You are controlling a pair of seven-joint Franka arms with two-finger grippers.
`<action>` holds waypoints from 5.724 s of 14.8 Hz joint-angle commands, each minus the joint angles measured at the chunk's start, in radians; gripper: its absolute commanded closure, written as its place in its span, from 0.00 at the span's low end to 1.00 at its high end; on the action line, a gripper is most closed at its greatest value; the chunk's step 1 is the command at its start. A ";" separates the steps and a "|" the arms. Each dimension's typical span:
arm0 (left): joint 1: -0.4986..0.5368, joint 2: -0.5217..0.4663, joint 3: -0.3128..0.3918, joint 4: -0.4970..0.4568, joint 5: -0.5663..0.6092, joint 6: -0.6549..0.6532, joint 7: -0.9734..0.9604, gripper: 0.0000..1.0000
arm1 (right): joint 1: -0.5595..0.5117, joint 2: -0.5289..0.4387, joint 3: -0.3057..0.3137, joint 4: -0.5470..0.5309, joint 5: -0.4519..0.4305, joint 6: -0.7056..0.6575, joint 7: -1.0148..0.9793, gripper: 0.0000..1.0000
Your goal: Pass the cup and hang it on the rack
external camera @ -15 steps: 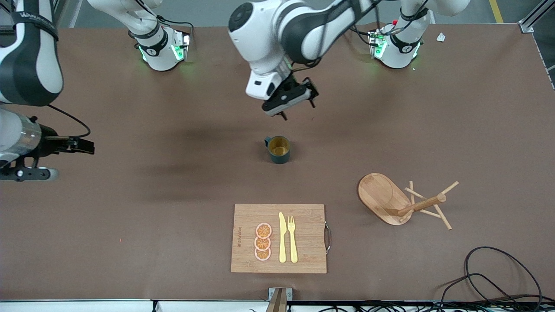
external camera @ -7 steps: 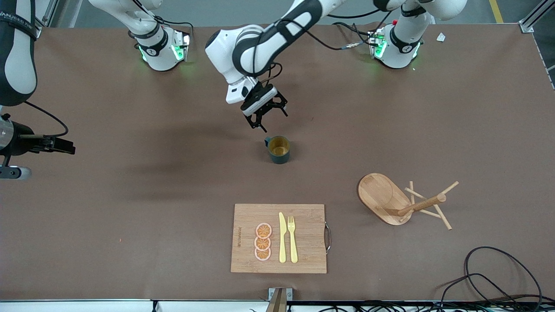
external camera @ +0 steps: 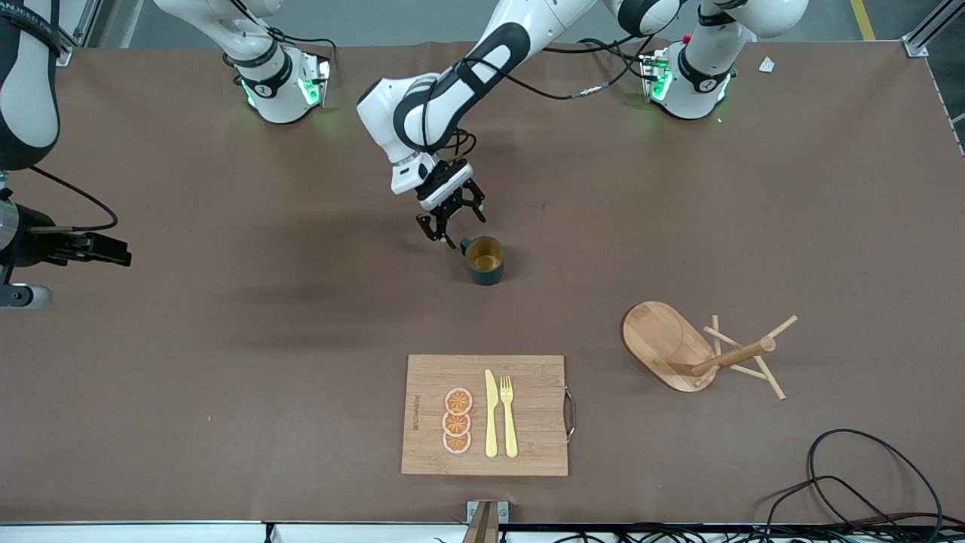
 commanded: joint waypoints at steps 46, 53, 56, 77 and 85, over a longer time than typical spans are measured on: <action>0.368 -0.420 0.047 0.033 -0.654 0.051 0.377 1.00 | -0.026 -0.420 -0.002 -0.235 0.033 -0.081 0.007 0.00; 0.657 -0.494 0.047 0.027 -1.133 0.043 0.592 1.00 | -0.017 -0.420 0.004 -0.215 0.005 -0.113 0.009 0.00; 0.785 -0.495 0.047 0.024 -1.344 -0.004 0.688 1.00 | -0.017 -0.419 0.005 -0.195 0.005 -0.119 0.012 0.00; 1.197 -0.345 0.049 -0.001 -1.676 -0.436 1.224 1.00 | -0.018 -0.417 -0.001 -0.200 0.019 -0.124 -0.005 0.00; 1.244 -0.310 0.050 0.001 -1.695 -0.436 1.270 1.00 | -0.018 -0.417 0.001 -0.200 0.019 -0.122 -0.005 0.00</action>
